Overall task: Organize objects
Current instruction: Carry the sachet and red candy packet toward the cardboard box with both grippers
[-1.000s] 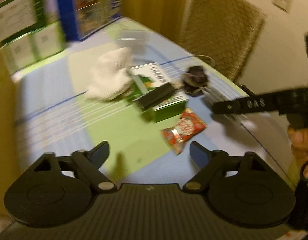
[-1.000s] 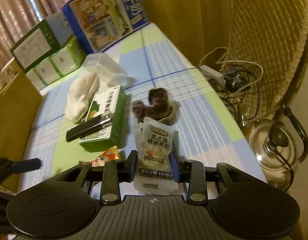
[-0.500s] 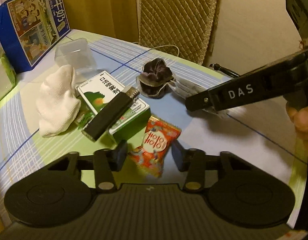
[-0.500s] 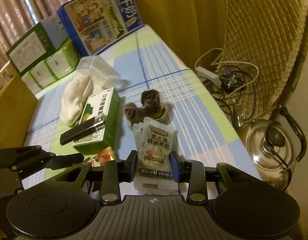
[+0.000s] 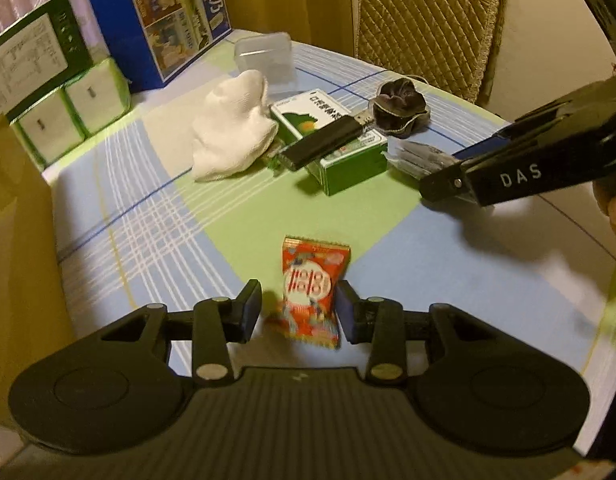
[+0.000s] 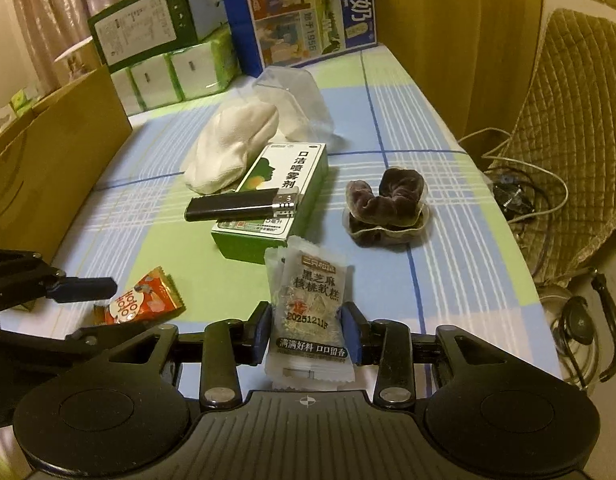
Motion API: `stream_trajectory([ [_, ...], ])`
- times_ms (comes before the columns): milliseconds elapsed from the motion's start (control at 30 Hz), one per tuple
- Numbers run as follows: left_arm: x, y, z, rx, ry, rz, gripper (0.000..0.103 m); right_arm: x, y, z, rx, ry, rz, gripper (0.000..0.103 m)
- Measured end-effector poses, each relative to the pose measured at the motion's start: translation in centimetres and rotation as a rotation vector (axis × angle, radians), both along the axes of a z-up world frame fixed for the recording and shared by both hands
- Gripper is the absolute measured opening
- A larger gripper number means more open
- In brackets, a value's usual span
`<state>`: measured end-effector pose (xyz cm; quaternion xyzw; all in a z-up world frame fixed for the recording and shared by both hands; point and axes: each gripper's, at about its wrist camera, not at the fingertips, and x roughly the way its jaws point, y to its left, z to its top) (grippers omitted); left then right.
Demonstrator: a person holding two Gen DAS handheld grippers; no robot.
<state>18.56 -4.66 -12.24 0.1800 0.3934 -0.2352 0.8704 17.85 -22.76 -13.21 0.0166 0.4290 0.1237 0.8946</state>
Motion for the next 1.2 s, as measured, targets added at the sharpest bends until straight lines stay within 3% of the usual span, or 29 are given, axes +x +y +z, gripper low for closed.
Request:
stream_trajectory([
  [300, 0.5, -0.6, -0.2, -0.003, 0.009, 0.014, 0.036, 0.3, 0.3, -0.4, -0.026, -0.003, 0.003, 0.043],
  [467, 0.4, -0.3, -0.3, -0.048, 0.03, 0.039, 0.026, 0.3, 0.6, -0.5, -0.046, -0.013, 0.006, 0.043],
  [600, 0.5, -0.4, -0.3, -0.067, 0.035, 0.052, 0.021, 0.2, 1.1, -0.6, -0.073, -0.023, 0.009, 0.035],
  [767, 0.1, 0.1, 0.0, -0.089, 0.052, 0.107, 0.021, 0.0, 0.8, -0.2, -0.043, -0.035, -0.019, 0.034],
  [1000, -2.5, 2.2, 2.9, -0.147, 0.075, 0.228, 0.021, -2.5, 1.1, 2.1, 0.007, -0.064, -0.035, 0.034],
  [1200, -5.2, 4.2, 6.4, -0.181, 0.046, 0.298, 0.021, -5.8, 2.9, 4.7, 0.028, -0.075, -0.003, 0.034],
])
